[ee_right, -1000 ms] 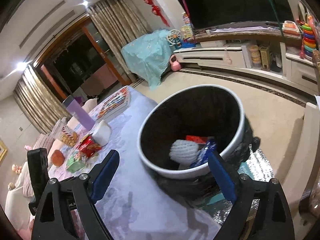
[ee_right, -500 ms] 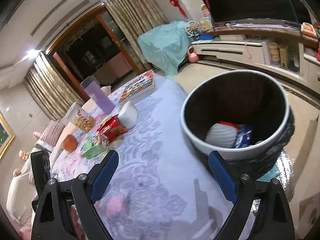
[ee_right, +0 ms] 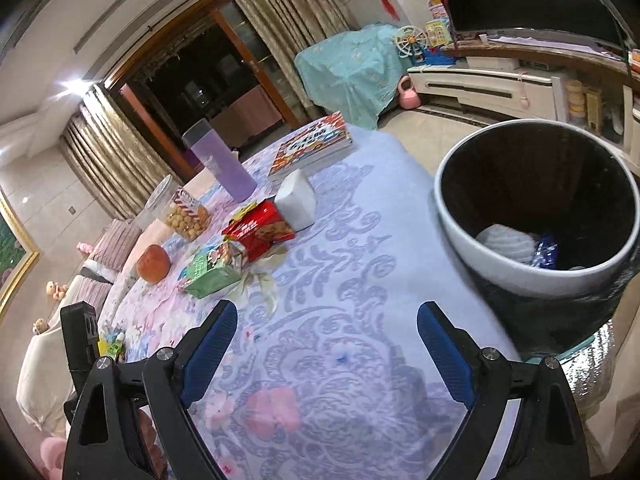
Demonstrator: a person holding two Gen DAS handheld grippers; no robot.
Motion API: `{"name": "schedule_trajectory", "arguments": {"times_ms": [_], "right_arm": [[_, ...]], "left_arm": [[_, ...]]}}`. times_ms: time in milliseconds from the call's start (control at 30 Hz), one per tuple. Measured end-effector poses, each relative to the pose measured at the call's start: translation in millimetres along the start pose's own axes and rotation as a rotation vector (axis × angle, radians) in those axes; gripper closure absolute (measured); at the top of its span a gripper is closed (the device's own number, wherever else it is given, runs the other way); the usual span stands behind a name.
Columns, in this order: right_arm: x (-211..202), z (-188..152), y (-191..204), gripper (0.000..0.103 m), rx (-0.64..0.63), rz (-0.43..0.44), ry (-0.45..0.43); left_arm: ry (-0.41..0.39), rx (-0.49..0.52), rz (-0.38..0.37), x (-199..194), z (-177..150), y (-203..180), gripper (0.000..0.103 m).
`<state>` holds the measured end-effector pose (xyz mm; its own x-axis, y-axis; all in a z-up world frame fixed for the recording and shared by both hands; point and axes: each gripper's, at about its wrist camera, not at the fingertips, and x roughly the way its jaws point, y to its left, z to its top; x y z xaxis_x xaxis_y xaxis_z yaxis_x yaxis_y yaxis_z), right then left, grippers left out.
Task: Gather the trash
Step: 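Move both tools back toward the remaining trash on the table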
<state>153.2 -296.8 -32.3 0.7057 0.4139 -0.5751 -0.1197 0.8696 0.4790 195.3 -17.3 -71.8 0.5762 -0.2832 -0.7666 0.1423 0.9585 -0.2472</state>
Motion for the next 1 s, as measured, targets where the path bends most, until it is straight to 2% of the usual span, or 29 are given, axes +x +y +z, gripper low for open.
{"name": "schedule_trajectory", "arguments": {"times_ms": [633, 833, 1000], "right_arm": [[38.4, 1.1, 16.7, 0.01, -0.018, 0.022, 0.043], [48.6, 5.4, 24.9, 0.01, -0.025, 0.049, 0.051], [60.3, 15.5, 33.9, 0.01, -0.018, 0.085, 0.041]], "left_arm": [[0.015, 0.071, 0.042, 9.1, 21.2, 30.5, 0.022], [0.02, 0.142, 0.058, 14.9, 38.3, 35.1, 0.019], [0.015, 0.239, 0.066, 22.4, 59.7, 37.9, 0.014]]}}
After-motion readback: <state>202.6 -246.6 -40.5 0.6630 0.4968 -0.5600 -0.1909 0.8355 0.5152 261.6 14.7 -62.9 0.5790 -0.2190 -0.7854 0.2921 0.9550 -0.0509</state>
